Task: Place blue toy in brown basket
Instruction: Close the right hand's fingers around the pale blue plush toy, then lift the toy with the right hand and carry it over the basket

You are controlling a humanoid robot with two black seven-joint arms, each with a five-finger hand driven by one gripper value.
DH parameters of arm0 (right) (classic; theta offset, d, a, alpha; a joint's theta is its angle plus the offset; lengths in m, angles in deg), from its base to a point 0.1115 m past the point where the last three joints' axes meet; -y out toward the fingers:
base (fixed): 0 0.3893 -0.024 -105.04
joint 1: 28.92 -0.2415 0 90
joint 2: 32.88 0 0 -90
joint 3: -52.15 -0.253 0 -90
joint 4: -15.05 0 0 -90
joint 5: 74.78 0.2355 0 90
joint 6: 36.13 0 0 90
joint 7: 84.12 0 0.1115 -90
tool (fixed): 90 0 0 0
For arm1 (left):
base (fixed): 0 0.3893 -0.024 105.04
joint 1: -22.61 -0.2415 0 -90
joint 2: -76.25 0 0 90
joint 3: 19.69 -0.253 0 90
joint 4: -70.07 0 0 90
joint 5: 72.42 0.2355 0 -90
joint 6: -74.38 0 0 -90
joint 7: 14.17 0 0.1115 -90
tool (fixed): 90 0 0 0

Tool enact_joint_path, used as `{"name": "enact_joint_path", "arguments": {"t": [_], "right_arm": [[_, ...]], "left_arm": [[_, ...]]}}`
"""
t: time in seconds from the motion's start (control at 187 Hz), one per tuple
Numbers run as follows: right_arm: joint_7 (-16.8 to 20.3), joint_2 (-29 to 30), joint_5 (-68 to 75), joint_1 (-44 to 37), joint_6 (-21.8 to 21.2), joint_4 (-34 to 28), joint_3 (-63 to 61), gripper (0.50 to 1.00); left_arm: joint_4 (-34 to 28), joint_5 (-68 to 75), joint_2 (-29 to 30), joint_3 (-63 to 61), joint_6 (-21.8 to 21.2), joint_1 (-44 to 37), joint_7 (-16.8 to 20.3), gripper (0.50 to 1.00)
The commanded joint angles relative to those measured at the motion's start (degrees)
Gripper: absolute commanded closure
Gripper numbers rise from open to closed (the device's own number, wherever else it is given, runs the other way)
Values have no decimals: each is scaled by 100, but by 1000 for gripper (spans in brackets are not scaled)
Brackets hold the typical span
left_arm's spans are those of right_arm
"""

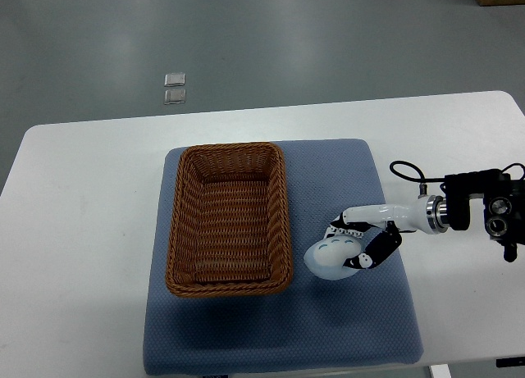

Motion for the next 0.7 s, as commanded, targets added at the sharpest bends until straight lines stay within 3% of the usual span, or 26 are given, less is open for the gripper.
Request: {"name": "enact_joint_path", "arguments": {"t": [0.0, 0.288, 0.438, 0.694], "right_arm": [[-1, -132, 52, -288, -43, -16, -39, 1000], [-1, -27, 254, -1176, -87, 1, -109, 1000], [-1, 554, 359, -1370, -25, 344, -92, 1000], [-1, 1907, 342, -1554, 124, 1504, -13, 1000]], "left_arm": [[-2, 0, 0, 0, 0, 0, -1, 500], [7, 0, 0, 0, 0, 0, -1, 500], [7, 0, 0, 0, 0, 0, -1, 500], [7, 0, 0, 0, 0, 0, -1, 500]]}}
